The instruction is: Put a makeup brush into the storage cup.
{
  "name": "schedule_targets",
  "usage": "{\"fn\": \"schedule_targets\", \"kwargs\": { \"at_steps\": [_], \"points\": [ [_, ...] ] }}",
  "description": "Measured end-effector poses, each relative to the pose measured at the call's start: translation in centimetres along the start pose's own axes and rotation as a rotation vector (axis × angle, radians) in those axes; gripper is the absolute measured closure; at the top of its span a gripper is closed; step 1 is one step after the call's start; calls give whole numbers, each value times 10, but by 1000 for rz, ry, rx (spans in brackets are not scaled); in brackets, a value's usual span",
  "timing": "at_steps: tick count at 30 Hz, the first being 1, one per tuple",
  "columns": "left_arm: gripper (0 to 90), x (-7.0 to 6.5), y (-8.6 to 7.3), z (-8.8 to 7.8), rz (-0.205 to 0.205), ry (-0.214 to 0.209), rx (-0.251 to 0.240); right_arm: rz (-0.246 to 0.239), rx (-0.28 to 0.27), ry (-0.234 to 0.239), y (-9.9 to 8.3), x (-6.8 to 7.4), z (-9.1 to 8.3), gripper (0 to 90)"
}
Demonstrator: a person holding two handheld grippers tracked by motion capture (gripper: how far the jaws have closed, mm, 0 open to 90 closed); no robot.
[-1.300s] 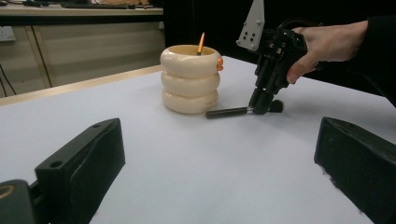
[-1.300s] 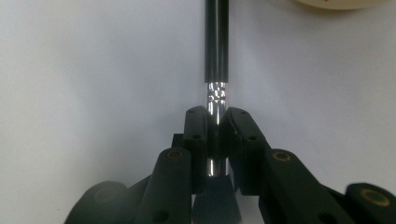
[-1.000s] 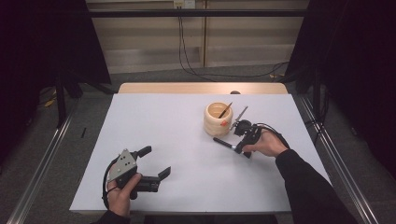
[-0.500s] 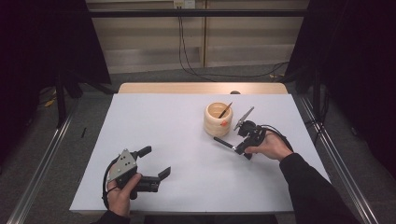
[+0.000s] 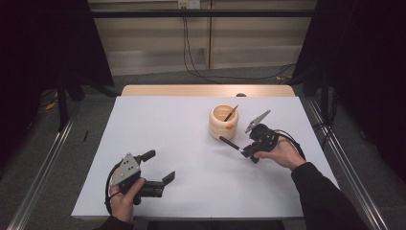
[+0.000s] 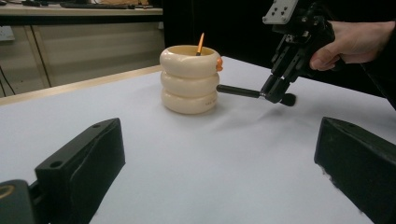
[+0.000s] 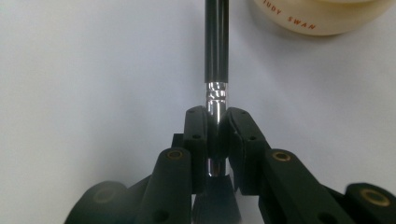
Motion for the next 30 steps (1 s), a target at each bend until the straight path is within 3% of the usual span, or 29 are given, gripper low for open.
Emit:
{"fn": "schedule_targets", "kwargs": {
  "at_steps": [2,8,30],
  "points": [
    [18,0,0,0,2,1,4,19,-26,2,-1,1,-2,784],
    [18,0,0,0,-1,-5,-1,0,-96,-2,-4,3,-9,785],
    [18,0,0,0,2,-7,4,107,-364,1,-16,-3,-23,784]
  ]
}}
Point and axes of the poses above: each handheld gripper's, and its own axes: z roughly forward along the jaws, y roughly out of its top, x roughly to its left, the point moved 1 cm from there along z, roughly forward along the jaws, and after that the axes turned 15 degrees about -y, right-handed, at the moved point
